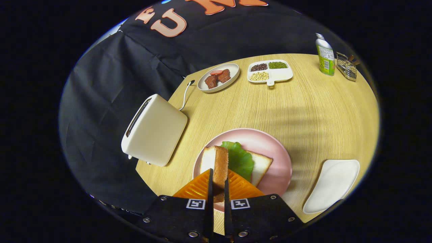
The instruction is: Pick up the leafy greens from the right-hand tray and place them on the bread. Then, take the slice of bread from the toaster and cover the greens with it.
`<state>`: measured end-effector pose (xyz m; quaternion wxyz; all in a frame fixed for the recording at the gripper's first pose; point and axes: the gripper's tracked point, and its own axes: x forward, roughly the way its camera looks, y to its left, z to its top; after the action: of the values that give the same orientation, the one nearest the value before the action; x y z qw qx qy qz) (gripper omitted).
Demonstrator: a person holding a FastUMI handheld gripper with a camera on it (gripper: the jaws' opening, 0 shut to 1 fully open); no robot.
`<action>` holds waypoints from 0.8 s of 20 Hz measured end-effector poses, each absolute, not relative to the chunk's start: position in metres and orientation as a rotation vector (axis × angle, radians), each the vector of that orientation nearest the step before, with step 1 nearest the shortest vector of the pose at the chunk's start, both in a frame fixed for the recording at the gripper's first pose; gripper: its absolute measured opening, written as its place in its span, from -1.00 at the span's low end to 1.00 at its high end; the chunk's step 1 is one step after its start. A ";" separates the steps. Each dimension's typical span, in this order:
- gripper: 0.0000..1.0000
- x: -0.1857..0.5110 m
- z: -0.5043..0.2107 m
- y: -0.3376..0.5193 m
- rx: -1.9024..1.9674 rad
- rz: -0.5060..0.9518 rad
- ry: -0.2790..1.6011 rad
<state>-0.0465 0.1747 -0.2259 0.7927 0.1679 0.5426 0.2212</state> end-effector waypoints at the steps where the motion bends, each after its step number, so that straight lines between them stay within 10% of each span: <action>1: -0.74 -0.046 -0.230 0.171 0.357 0.468 1.168; 16: 0.14 0.006 -0.204 0.117 0.153 0.333 0.750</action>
<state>0.0061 0.1175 -0.2038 0.9141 0.0742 0.3642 0.1618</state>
